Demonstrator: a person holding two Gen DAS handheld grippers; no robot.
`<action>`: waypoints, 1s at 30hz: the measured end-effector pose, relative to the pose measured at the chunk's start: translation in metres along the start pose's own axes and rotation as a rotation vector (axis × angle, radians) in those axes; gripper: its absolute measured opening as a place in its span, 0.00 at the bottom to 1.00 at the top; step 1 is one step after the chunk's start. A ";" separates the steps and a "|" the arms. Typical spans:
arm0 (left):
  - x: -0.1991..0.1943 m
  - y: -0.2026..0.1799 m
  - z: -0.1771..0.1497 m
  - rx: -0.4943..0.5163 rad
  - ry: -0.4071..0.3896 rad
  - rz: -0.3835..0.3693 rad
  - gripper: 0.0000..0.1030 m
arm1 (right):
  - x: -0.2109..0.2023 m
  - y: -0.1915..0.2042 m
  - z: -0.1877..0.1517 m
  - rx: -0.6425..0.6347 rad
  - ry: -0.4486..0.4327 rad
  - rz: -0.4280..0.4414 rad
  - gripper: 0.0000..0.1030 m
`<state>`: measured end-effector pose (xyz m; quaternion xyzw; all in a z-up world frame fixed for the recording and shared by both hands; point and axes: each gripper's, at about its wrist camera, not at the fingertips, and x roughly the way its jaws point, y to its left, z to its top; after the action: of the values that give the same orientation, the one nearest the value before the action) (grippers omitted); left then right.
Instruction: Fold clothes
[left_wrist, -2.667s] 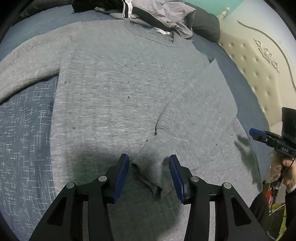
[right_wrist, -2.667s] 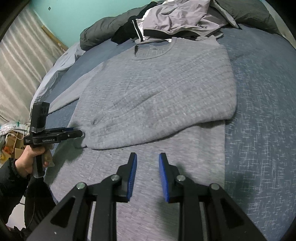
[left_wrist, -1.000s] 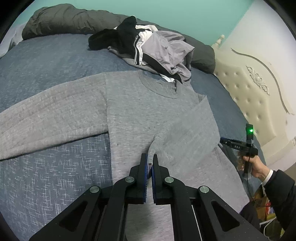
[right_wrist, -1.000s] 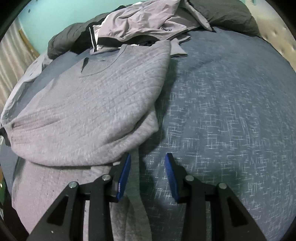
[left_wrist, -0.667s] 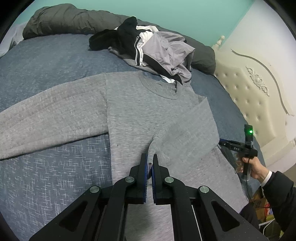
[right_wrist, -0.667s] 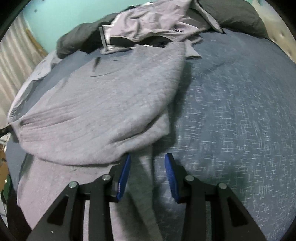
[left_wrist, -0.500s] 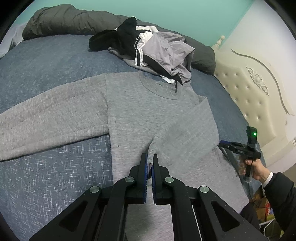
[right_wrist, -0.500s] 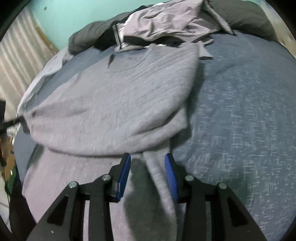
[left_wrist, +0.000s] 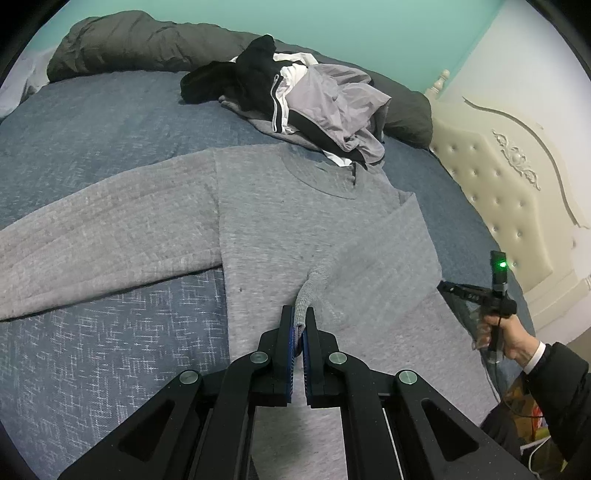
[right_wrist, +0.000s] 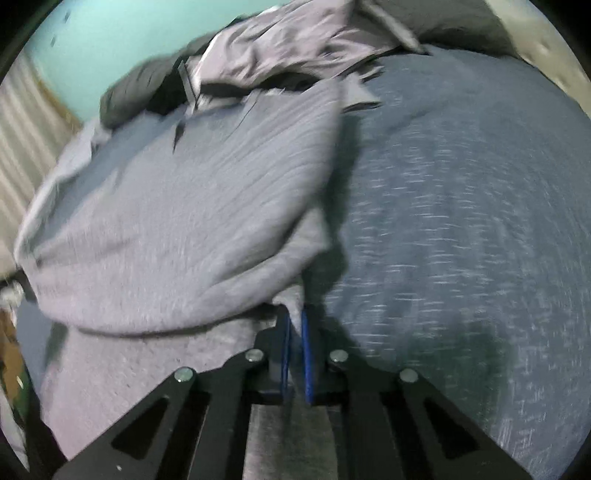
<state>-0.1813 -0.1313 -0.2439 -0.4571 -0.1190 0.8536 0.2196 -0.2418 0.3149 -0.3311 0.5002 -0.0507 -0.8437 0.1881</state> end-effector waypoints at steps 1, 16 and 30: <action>0.000 0.001 0.000 -0.003 0.001 0.000 0.04 | -0.003 -0.004 -0.001 0.011 -0.007 -0.023 0.05; 0.019 0.012 -0.021 -0.030 0.071 0.001 0.04 | -0.009 -0.011 0.002 0.054 -0.037 -0.033 0.07; 0.028 0.022 -0.026 -0.045 0.089 -0.003 0.04 | 0.028 0.020 0.015 -0.234 0.037 -0.215 0.23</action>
<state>-0.1786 -0.1370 -0.2876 -0.4991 -0.1291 0.8293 0.2158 -0.2613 0.2849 -0.3421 0.4929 0.1050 -0.8498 0.1545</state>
